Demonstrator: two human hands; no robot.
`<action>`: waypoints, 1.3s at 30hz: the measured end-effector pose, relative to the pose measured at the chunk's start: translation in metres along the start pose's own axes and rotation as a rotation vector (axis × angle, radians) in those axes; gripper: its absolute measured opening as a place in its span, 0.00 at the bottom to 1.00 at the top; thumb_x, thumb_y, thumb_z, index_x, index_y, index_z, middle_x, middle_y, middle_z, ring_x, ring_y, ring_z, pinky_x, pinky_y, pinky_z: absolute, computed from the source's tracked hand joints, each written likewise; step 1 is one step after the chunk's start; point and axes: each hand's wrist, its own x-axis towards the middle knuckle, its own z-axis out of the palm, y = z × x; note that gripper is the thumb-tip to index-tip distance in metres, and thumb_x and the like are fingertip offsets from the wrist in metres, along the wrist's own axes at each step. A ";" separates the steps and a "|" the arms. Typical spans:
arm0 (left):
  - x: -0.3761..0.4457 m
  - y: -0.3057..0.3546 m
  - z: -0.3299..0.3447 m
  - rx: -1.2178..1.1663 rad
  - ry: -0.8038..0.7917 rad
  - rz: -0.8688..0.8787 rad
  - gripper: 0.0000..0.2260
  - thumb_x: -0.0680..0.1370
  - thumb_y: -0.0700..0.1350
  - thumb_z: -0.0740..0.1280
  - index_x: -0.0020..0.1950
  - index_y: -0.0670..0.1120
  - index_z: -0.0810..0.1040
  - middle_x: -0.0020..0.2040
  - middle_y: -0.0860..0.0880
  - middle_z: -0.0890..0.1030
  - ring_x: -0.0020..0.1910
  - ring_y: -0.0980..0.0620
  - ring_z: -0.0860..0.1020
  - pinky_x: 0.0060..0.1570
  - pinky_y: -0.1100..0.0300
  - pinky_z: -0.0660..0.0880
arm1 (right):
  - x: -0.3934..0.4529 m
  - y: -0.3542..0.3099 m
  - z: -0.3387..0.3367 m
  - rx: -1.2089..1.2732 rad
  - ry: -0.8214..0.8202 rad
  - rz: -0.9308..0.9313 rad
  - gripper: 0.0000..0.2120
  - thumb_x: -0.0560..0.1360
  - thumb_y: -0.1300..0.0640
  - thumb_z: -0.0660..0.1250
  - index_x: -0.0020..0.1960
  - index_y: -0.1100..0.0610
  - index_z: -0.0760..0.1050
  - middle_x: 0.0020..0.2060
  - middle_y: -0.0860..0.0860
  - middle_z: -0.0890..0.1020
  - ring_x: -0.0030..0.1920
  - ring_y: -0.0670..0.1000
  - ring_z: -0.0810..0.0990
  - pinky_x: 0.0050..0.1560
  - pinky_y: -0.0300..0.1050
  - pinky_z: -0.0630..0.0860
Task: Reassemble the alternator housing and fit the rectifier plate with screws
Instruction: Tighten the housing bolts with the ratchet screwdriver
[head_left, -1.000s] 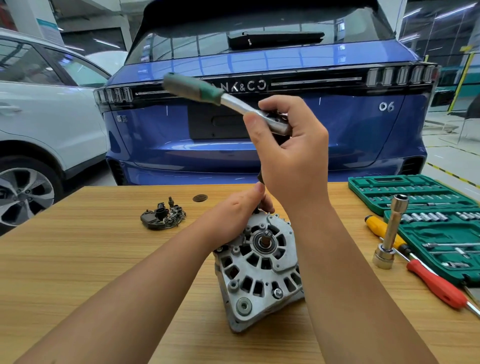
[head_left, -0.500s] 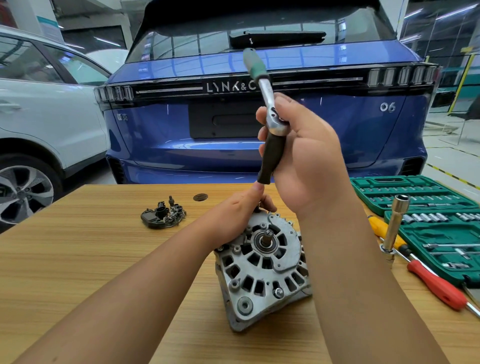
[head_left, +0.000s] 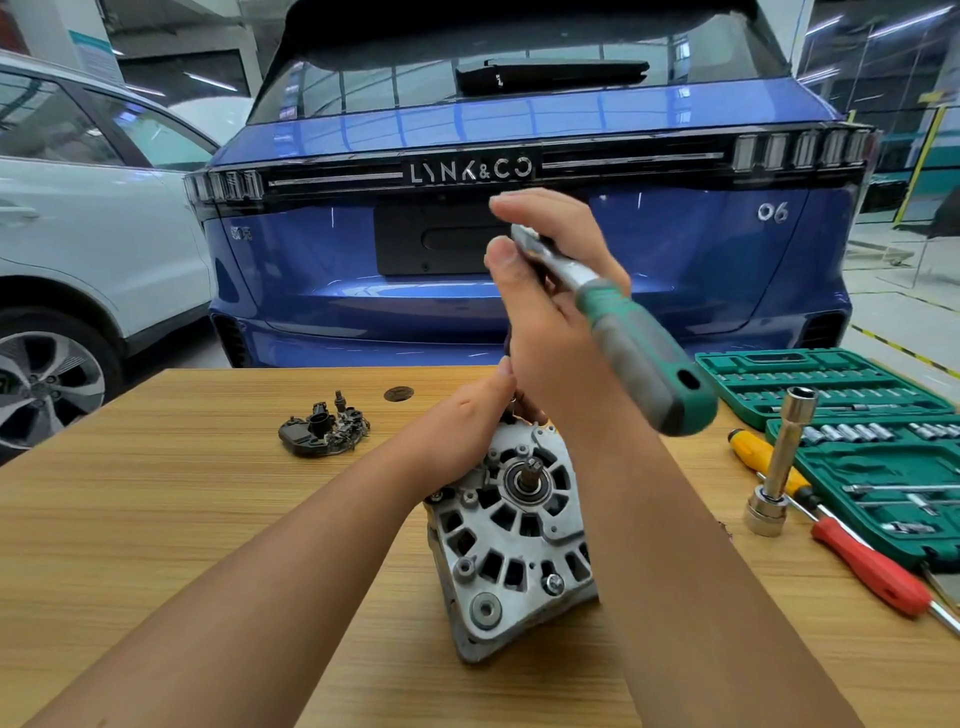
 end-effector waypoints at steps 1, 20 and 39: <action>0.000 0.000 0.000 0.006 0.003 0.005 0.20 0.87 0.58 0.43 0.46 0.63 0.71 0.36 0.83 0.72 0.41 0.85 0.69 0.40 0.86 0.62 | -0.001 0.000 -0.002 0.009 -0.040 0.038 0.15 0.79 0.71 0.65 0.60 0.55 0.74 0.55 0.60 0.79 0.55 0.58 0.79 0.60 0.54 0.77; -0.003 -0.001 0.003 -0.038 -0.004 0.022 0.23 0.86 0.59 0.49 0.44 0.59 0.81 0.43 0.62 0.84 0.46 0.64 0.81 0.57 0.54 0.76 | 0.011 0.008 -0.031 0.877 -0.284 0.591 0.37 0.69 0.46 0.76 0.73 0.55 0.67 0.51 0.55 0.81 0.51 0.51 0.80 0.53 0.45 0.77; -0.004 0.001 -0.001 0.060 0.000 0.034 0.20 0.86 0.62 0.44 0.46 0.65 0.74 0.39 0.81 0.75 0.40 0.83 0.71 0.41 0.82 0.65 | 0.008 -0.002 -0.006 0.014 0.000 0.250 0.15 0.74 0.66 0.70 0.57 0.53 0.74 0.34 0.37 0.76 0.34 0.38 0.73 0.37 0.30 0.69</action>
